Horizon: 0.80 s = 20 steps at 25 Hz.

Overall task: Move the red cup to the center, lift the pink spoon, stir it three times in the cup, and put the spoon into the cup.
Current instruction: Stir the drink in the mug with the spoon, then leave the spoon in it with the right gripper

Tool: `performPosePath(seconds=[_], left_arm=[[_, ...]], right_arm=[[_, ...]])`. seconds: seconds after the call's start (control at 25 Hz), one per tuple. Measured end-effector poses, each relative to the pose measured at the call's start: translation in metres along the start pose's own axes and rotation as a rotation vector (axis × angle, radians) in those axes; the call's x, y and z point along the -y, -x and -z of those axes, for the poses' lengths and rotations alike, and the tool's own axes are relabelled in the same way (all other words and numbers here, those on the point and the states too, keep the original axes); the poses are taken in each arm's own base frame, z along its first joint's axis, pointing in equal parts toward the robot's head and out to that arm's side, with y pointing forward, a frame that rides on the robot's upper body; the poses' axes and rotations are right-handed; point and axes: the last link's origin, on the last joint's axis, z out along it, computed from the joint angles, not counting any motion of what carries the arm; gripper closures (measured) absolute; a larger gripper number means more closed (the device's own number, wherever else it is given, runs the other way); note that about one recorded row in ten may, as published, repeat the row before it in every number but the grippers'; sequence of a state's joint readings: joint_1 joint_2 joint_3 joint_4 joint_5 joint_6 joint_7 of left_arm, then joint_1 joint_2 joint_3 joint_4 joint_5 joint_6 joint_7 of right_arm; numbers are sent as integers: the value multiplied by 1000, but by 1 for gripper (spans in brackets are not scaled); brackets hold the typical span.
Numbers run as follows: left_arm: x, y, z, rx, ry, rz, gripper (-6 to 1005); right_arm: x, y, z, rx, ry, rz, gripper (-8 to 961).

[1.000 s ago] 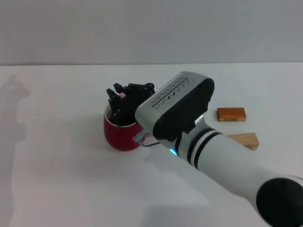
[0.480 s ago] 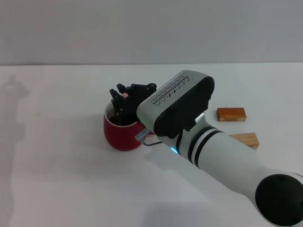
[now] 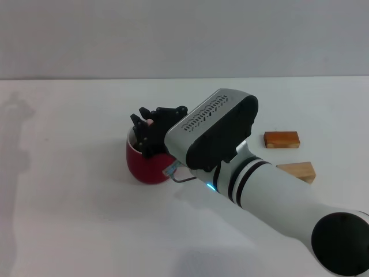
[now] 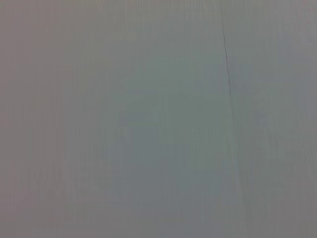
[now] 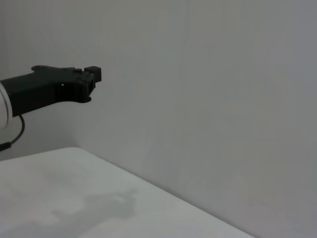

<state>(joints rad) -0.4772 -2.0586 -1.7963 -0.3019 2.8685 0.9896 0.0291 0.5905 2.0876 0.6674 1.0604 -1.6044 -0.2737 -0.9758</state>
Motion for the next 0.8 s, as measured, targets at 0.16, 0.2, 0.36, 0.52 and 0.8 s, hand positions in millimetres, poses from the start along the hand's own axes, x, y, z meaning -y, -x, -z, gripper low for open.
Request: performPosePath(seconds=[0.16,0.2,0.36,0.52,0.8], left_arm=[[0,0,0,0,0,0,915],[0,0,0,0,-1,0,915],[1,1,1,1,-2,-1,915],[1,0,1,0,-2,-1,914],[1,0,1,-1,-2,0,914]], right_arm=[[-1,-1,0,-1,4,1,811],[-2,-1,1,-1,6,2,808],[-6,0,1,-4,28,13,781],[-7,2,1,1,31,14,747],[4,13,0,40,-9,26,713]])
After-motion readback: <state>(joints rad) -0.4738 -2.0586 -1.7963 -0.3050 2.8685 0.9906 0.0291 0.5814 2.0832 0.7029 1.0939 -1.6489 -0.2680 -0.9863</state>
